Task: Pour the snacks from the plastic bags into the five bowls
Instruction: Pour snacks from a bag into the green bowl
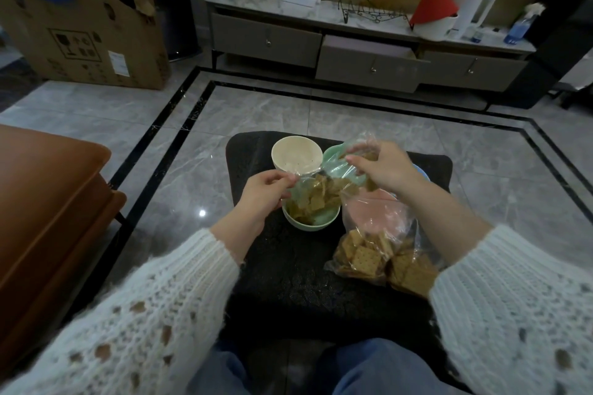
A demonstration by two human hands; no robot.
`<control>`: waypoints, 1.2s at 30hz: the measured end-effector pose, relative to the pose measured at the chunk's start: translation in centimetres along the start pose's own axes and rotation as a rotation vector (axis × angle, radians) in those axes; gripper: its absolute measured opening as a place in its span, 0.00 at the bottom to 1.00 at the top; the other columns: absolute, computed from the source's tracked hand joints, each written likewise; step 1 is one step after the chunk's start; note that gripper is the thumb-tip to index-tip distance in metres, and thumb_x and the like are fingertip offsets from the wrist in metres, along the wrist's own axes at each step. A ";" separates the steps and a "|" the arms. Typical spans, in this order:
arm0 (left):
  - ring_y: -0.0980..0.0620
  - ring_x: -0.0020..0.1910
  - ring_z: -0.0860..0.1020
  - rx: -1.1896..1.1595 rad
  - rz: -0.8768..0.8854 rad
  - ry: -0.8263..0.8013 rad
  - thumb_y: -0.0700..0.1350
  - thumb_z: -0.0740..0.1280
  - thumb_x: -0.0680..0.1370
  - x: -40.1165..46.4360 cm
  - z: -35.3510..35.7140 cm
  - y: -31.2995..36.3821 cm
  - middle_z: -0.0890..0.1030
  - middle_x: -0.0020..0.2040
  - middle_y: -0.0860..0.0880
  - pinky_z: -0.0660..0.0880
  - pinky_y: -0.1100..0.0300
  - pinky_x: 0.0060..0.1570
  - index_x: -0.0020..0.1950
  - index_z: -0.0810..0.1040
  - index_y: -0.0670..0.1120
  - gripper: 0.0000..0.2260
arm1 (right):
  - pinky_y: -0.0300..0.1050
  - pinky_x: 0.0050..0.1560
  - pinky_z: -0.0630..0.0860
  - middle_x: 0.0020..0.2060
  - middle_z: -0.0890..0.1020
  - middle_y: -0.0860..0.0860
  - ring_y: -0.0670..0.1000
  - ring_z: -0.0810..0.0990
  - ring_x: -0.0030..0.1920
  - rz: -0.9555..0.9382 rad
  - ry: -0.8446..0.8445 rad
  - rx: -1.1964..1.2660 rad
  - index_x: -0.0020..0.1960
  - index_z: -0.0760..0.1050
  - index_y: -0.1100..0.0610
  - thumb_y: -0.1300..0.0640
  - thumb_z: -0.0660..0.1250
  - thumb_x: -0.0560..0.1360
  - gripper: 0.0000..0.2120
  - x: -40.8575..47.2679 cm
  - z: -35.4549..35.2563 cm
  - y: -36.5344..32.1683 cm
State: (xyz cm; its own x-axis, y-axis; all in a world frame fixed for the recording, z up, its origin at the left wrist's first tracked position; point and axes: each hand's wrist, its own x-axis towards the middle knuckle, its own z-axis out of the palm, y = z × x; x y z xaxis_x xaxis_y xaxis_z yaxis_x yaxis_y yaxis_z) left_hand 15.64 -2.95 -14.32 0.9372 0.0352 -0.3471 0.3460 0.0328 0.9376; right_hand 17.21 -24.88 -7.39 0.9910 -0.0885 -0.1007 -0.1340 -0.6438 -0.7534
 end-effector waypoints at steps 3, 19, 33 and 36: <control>0.55 0.39 0.79 0.013 0.053 -0.012 0.46 0.70 0.77 -0.1 0.3 0.3 0.84 0.45 0.50 0.77 0.60 0.42 0.48 0.84 0.47 0.04 | 0.52 0.41 0.84 0.42 0.85 0.56 0.53 0.84 0.39 -0.040 0.005 -0.069 0.57 0.82 0.53 0.54 0.71 0.77 0.09 0.0 -0.3 -0.1; 0.55 0.36 0.77 0.124 0.004 -0.025 0.46 0.69 0.77 -1.4 1.2 0.4 0.81 0.41 0.48 0.75 0.62 0.36 0.49 0.83 0.45 0.06 | 0.55 0.50 0.83 0.49 0.86 0.55 0.53 0.85 0.45 -0.089 0.023 -0.153 0.57 0.82 0.56 0.57 0.70 0.78 0.09 -0.6 -0.8 0.3; 0.54 0.39 0.77 0.158 -0.051 -0.042 0.45 0.68 0.78 -1.8 1.2 0.2 0.81 0.44 0.47 0.74 0.63 0.36 0.51 0.83 0.46 0.06 | 0.54 0.47 0.84 0.49 0.86 0.55 0.53 0.86 0.45 -0.079 -0.007 -0.146 0.58 0.82 0.58 0.59 0.70 0.78 0.09 -1.2 -0.8 -0.7; 0.55 0.40 0.77 0.143 -0.065 -0.033 0.45 0.68 0.78 -1.9 1.0 0.0 0.82 0.46 0.47 0.74 0.64 0.36 0.52 0.83 0.46 0.07 | 0.55 0.48 0.84 0.51 0.86 0.55 0.54 0.86 0.48 -0.076 0.005 -0.159 0.57 0.83 0.58 0.57 0.70 0.78 0.09 -1.4 -0.2 -0.2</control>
State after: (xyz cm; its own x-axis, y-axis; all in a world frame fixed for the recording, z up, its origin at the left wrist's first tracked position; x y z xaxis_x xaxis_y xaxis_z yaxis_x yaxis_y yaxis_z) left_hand 13.94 -4.05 -13.66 0.9126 0.0043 -0.4088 0.4068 -0.1083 0.9071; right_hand 15.89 -24.79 -6.92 0.9983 -0.0387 -0.0434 -0.0576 -0.7609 -0.6463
